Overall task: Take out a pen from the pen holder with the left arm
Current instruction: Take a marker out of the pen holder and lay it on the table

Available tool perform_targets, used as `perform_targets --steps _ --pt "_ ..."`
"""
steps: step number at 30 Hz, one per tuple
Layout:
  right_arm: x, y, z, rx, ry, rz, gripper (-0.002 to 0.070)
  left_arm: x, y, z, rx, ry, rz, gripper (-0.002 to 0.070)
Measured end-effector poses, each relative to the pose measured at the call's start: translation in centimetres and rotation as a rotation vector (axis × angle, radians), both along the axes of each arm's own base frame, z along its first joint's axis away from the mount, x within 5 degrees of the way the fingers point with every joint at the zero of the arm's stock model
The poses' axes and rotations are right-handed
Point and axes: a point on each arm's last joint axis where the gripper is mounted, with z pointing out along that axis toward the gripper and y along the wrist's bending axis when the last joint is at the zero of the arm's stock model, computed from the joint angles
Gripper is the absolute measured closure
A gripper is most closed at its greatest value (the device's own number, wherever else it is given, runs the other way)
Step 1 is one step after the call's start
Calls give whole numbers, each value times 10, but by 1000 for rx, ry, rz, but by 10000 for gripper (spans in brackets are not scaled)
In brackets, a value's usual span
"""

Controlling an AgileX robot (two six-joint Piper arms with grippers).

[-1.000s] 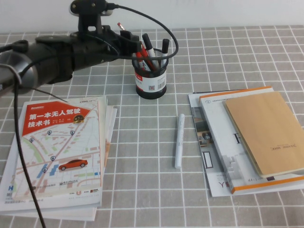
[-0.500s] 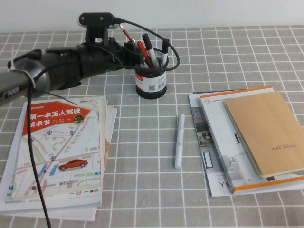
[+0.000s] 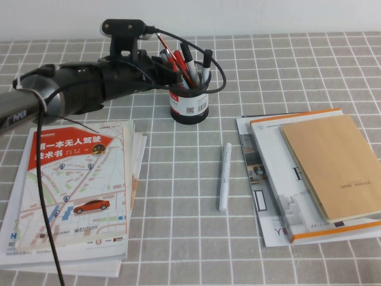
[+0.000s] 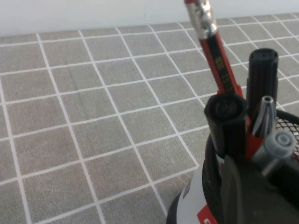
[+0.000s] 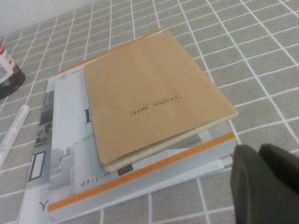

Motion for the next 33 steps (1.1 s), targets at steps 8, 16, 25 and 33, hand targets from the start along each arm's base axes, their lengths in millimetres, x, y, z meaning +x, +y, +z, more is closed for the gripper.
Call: perform_targets --steps 8,16,25,33 --pt "0 0 0 0 0 0 689 0 -1 0 9 -10 -16 624" --pt "0 0 0 0 0 0 689 -7 1 27 -8 -63 -13 624" --pt "0 0 0 0 0 0 689 -15 5 56 -68 -73 22 625" --pt "0 0 0 0 0 0 689 -35 10 98 -83 -105 0 625"
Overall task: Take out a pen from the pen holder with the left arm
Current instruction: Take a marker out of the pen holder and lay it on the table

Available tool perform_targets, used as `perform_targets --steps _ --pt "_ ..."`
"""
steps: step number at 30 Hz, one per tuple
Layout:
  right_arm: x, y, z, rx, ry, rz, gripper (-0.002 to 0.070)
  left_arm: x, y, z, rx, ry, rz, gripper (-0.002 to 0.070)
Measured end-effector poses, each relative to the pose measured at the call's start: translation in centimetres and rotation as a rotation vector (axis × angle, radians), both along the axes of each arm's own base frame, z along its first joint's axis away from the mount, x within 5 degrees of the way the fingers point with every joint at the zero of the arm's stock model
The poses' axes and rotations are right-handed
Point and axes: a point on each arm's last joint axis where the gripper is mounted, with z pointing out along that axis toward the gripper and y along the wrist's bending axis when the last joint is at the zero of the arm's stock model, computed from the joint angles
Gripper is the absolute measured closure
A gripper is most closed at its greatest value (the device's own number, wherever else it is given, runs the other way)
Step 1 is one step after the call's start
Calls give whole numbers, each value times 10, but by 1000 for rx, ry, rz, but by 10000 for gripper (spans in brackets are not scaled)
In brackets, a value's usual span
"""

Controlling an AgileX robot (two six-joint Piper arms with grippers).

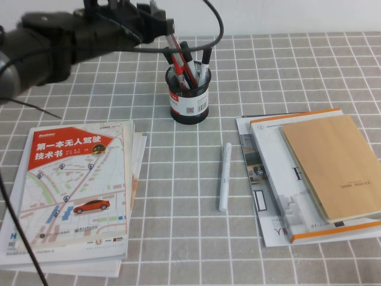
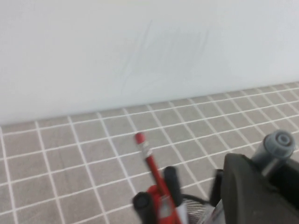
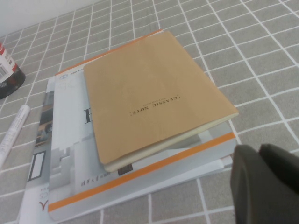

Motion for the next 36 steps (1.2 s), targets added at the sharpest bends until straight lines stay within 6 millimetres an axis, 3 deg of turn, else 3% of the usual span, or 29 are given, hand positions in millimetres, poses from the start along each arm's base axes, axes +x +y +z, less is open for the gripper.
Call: perform_targets --steps 10,16,24,36 --pt "0 0 0 0 0 0 689 -54 12 54 105 59 -118 625" --pt "0 0 0 0 0 0 689 -89 26 70 230 193 -144 625" --pt "0 0 0 0 0 0 689 -122 38 67 362 418 -202 625" --pt "0 0 0 0 0 0 689 -140 20 55 565 518 -178 625"
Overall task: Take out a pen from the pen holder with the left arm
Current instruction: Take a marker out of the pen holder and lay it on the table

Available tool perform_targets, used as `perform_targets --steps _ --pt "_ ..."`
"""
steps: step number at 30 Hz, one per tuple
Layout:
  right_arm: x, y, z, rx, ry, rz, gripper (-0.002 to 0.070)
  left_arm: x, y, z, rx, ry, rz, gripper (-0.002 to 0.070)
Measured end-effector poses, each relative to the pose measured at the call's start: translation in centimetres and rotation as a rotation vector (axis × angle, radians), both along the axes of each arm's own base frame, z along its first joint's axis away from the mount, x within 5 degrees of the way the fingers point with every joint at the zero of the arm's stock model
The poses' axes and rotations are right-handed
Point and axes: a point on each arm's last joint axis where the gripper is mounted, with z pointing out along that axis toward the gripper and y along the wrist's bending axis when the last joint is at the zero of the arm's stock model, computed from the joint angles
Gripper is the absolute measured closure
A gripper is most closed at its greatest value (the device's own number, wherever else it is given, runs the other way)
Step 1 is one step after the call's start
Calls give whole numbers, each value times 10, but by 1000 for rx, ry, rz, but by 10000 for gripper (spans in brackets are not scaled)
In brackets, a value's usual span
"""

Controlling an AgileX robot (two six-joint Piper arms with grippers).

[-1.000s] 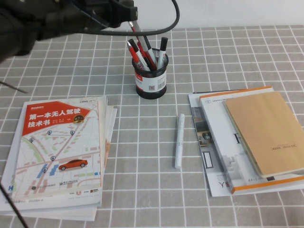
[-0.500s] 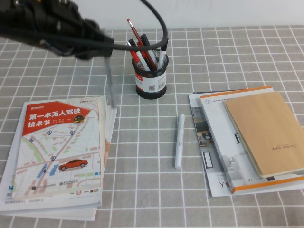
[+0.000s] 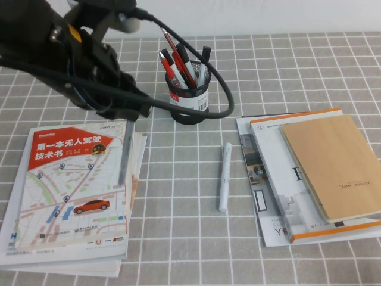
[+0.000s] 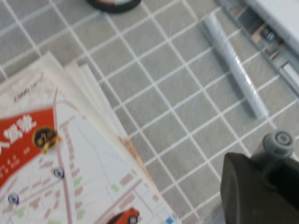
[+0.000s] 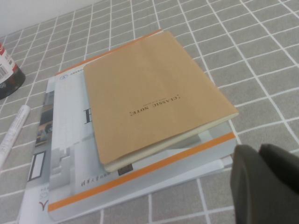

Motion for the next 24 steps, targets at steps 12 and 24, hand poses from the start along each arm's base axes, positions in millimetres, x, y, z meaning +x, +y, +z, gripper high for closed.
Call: perform_targets --steps 12,24 --pt "0 0 0 0 0 0 689 20 -30 -61 69 280 45 625" --pt "0 0 0 0 0 0 689 59 -88 -99 87 328 19 625"
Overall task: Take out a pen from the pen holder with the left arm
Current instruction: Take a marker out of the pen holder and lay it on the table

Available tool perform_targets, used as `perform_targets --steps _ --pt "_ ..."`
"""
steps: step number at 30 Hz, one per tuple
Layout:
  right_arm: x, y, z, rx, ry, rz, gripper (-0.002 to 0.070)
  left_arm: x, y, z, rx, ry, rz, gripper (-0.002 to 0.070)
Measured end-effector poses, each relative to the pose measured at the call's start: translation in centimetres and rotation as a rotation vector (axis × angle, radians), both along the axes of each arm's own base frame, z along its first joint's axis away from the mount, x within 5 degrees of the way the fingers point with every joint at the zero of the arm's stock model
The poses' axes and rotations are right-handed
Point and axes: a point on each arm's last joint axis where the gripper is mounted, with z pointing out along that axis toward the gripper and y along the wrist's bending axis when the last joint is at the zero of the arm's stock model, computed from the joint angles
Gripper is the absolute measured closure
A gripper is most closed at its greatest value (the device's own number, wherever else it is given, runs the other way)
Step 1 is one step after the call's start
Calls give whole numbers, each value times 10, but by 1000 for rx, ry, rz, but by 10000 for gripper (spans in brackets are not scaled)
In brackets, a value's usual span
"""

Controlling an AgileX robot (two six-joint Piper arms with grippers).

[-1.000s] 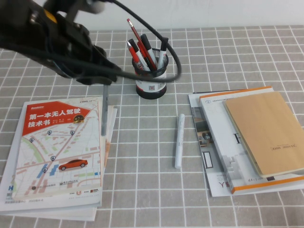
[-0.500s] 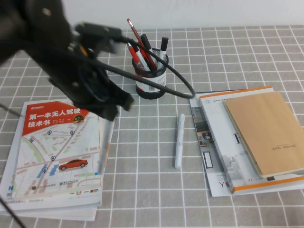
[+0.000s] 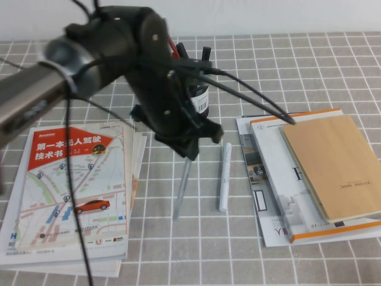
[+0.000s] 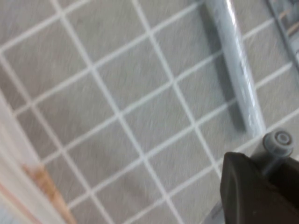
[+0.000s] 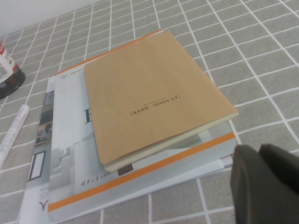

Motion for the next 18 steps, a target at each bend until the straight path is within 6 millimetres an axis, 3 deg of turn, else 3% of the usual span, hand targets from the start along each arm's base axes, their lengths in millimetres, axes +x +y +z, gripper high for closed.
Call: perform_targets --steps 7,18 --pt "0 0 0 0 0 0 689 27 -30 -24 -5 -6 -18 625" --pt "0 0 0 0 0 0 689 59 -53 -55 -19 -7 18 625"
